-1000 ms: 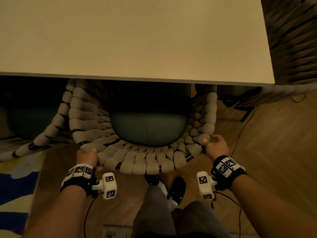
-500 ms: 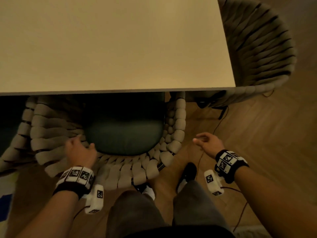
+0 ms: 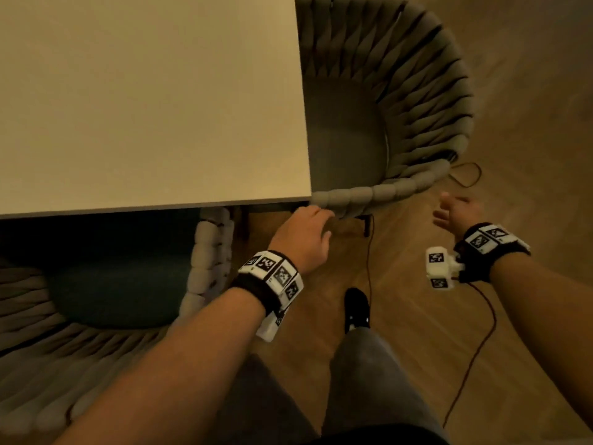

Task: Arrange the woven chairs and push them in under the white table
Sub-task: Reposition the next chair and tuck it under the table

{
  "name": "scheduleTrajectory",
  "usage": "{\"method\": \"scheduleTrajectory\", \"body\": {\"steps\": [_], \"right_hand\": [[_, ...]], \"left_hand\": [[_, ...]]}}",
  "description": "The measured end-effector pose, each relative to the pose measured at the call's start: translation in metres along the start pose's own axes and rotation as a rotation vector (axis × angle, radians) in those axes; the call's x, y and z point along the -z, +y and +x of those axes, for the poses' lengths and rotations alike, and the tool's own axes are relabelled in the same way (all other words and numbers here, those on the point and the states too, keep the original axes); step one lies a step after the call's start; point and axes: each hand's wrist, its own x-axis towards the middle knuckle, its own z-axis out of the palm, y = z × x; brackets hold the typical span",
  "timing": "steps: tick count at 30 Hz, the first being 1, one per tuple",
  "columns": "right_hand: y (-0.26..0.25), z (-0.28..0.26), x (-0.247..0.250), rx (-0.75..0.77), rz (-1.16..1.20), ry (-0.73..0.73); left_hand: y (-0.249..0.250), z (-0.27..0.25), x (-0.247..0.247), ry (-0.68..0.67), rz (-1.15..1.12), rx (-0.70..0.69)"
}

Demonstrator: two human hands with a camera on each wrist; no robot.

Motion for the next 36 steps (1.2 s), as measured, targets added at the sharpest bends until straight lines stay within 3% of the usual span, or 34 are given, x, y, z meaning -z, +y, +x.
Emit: {"method": "scheduleTrajectory", "body": {"steps": [5,12,18,24,29,36], "right_hand": [[-0.057,0.070,0.037,-0.006,0.036,-0.009],[-0.083,0.120,0.027,0.048,-0.053,-0.194],[-0.075,0.131,0.014,0.102,-0.191,-0.147],[-0.053,0.119,-0.009,0.146,-0.182,-0.211],[-0.048,0.142,0.001,0.133,-0.176,-0.298],[-0.083,0.115,0.003,0.104,-0.147,-0.248]], "left_hand": [[0.052,0.080,-0.039,-0.028,0.223,0.092],[0.054,0.127,-0.063,-0.159,0.318,0.240],[0.053,0.120,-0.063,-0.097,0.344,0.321],[0.030,0.097,-0.056,-0.068,0.255,0.436],[0.037,0.098,-0.061,-0.025,0.244,0.474],[0.039,0.098,-0.059,-0.040,0.243,0.503]]}}
